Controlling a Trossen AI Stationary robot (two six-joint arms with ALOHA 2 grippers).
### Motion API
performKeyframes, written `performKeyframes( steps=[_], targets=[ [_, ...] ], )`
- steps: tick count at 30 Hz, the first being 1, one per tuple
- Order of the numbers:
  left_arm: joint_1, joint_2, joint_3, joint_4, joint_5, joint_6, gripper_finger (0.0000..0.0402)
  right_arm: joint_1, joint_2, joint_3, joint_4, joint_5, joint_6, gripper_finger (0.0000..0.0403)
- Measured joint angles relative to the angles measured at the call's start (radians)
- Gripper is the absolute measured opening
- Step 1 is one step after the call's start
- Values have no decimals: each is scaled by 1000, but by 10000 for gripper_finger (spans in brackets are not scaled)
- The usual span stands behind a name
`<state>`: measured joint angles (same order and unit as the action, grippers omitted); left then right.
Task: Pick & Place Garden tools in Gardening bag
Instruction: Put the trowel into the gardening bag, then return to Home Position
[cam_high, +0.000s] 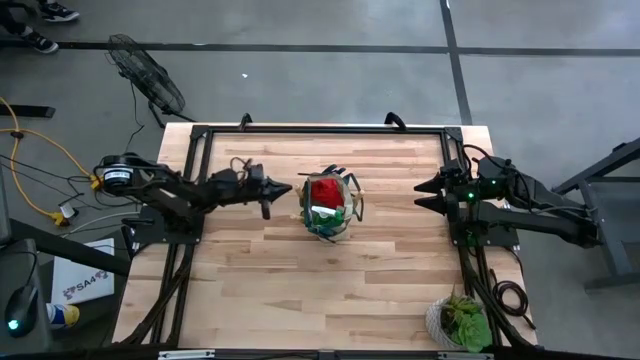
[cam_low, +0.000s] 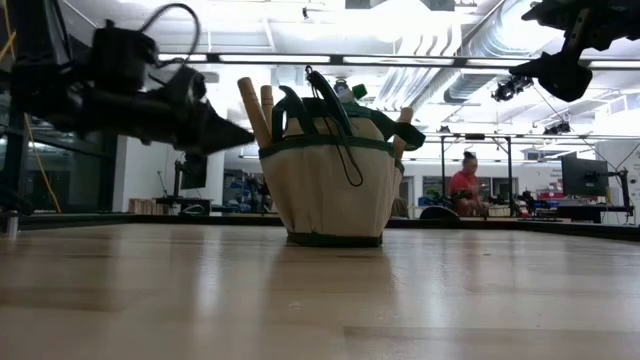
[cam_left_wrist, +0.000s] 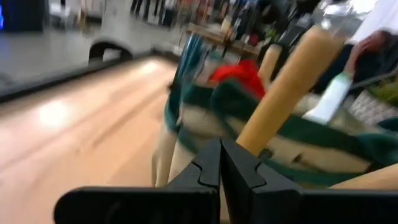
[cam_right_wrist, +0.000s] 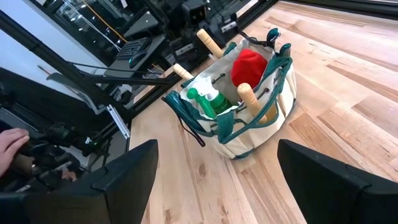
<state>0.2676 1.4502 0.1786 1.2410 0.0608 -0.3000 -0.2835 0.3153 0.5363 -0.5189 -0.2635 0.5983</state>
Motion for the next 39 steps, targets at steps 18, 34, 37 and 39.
performKeyframes(
  steps=[18,34,37,39],
  targets=[
    [-111,0,103,-270,-99,-20,0,0,0,0,0,0,0,321],
    [-78,-49,103,-231,-134,-3,0,0,0,0,0,0,0,321],
    [-63,-99,94,-228,-44,46,0,0,0,0,0,0,0,321],
    [-56,-140,76,-196,9,78,0,0,0,0,0,1,0,321]
  ],
)
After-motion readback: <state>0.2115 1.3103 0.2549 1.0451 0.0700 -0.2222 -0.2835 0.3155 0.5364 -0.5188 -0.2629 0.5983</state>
